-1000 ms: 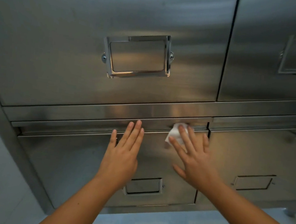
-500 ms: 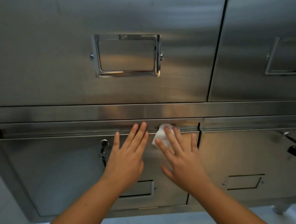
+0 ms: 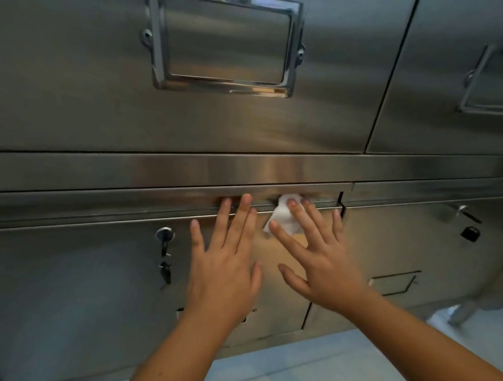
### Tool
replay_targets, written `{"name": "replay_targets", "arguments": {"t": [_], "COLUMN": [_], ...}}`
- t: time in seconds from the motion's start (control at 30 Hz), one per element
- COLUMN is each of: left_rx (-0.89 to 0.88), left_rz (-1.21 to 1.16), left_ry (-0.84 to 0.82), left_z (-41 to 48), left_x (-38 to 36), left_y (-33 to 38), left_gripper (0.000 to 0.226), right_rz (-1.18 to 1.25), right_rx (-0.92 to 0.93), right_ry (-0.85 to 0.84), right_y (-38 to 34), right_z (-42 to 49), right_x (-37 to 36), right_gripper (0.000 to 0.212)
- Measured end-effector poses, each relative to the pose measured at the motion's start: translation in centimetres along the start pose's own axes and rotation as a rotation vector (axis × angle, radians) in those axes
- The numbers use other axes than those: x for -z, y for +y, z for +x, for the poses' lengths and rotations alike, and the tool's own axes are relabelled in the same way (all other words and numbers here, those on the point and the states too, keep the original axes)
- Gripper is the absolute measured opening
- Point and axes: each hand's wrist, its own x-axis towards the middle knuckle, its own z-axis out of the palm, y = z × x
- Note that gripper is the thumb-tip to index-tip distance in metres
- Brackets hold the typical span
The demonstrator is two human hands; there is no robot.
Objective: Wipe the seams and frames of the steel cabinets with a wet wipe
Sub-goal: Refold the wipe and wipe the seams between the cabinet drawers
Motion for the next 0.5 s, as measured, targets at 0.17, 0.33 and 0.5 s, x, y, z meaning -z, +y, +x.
{"name": "replay_targets", "arguments": {"t": [0.17,0.33,0.5], "left_rx": [-0.022,0.013,0.115], "left_rz": [0.002,0.057,0.110], "left_ry": [-0.025,-0.024,-0.037], "left_z": [0.1,-0.1,0.0], "left_x": [0.6,0.4,0.8], "left_y": [-0.2,0.2,2.2], "left_gripper": [0.070,0.068,0.071], "right_rz": [0.015,0.000,-0.016], "right_rx": [-0.092,-0.049,0.046], "right_ry": [0.014,0.092,0.121], "right_y": [-1.5,-0.8,0.2], "right_z": [0.4,0.0,0.1], "right_x": [-0.4,-1.8,-1.9], "right_gripper": [0.067,0.067,0.069]}}
